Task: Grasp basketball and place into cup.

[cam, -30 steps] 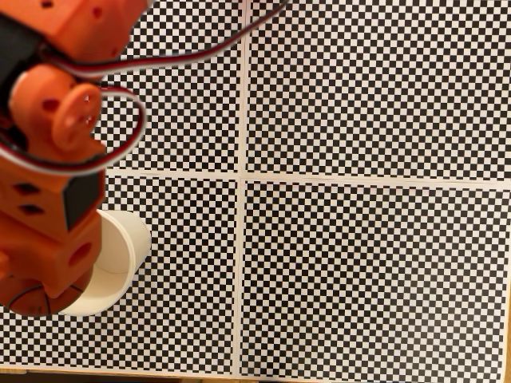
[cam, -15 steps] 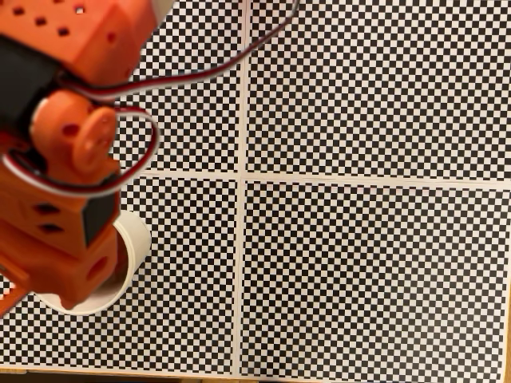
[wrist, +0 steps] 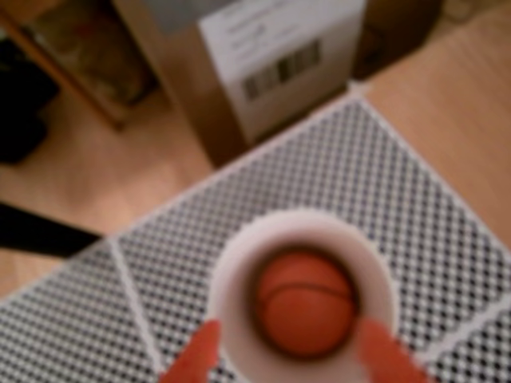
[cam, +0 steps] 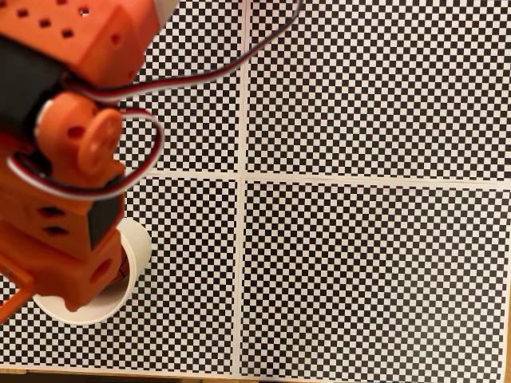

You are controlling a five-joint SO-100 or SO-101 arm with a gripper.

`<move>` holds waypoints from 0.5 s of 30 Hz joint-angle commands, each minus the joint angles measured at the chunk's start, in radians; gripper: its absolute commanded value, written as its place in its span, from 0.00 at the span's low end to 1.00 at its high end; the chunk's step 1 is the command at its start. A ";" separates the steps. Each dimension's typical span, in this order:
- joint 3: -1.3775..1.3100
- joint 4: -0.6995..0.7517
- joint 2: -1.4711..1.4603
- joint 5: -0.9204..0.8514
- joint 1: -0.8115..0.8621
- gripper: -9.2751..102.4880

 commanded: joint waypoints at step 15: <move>0.153 0.132 0.402 -0.115 0.020 0.08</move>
